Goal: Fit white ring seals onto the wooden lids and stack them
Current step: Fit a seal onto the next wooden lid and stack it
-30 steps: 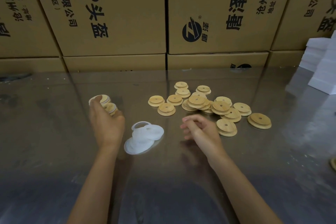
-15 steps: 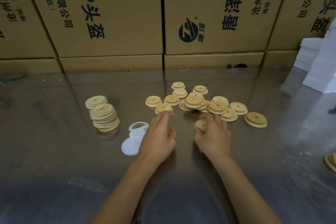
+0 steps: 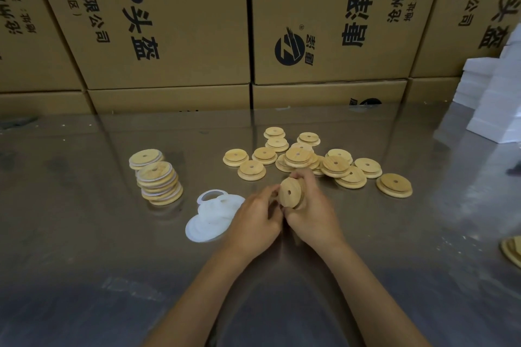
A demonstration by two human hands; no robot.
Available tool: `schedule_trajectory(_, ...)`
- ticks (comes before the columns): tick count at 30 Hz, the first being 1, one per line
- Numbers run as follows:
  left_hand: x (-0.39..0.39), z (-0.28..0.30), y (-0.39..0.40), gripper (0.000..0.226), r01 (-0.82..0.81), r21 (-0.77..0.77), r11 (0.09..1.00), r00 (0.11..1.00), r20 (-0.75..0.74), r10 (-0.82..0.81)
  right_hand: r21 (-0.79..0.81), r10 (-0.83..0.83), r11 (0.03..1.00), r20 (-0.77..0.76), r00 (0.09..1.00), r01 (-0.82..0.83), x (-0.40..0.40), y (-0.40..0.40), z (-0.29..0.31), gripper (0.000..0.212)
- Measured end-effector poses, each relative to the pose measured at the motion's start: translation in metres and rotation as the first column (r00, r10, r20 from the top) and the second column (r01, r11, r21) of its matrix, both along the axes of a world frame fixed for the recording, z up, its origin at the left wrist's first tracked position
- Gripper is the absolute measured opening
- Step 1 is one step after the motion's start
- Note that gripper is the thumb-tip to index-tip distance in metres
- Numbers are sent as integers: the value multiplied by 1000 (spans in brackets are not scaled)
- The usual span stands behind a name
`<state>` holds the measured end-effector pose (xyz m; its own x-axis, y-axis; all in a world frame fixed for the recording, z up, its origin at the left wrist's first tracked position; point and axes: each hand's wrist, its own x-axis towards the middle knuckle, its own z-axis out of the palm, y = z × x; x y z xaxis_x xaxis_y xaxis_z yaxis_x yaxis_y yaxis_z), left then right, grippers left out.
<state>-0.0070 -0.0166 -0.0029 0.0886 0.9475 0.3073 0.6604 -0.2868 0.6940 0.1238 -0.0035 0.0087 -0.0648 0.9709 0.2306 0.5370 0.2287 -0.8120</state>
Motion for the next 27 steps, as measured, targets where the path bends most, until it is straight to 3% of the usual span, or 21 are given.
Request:
schedule_trajectory(4,0,6,0,33,-49,-51,997,969,238,60,-5,89,996,-165,982,-91,-2,-2,1,57)
schedule_trajectory(9,-3,11,0,35,-123,-1,992,953,280,119,-102,65,988,-378,924,-112,-8,1,1,57)
schedule_trajectory(12,-11,15,0,39,-167,59,984,967,206,151,-276,1,944,-548,836,-182,-11,1,4,50)
schedule_trajectory(14,-25,17,3,38,-327,154,933,945,20,328,-351,-47,916,-574,818,-194,-11,0,5,44)
schedule_trajectory(16,-48,17,7,35,-490,175,854,827,-215,519,-414,-100,892,-575,812,-183,-10,1,8,39)
schedule_trajectory(18,-67,16,8,31,-580,45,813,759,-333,560,-449,-127,871,-596,793,-198,-9,1,11,39)
schedule_trajectory(21,-79,13,7,30,-581,-90,809,776,-362,517,-467,-138,859,-604,785,-208,-8,2,13,42)
schedule_trajectory(27,-78,15,9,11,-567,-103,817,805,-278,524,-471,-135,856,-600,788,-212,-9,3,13,43)
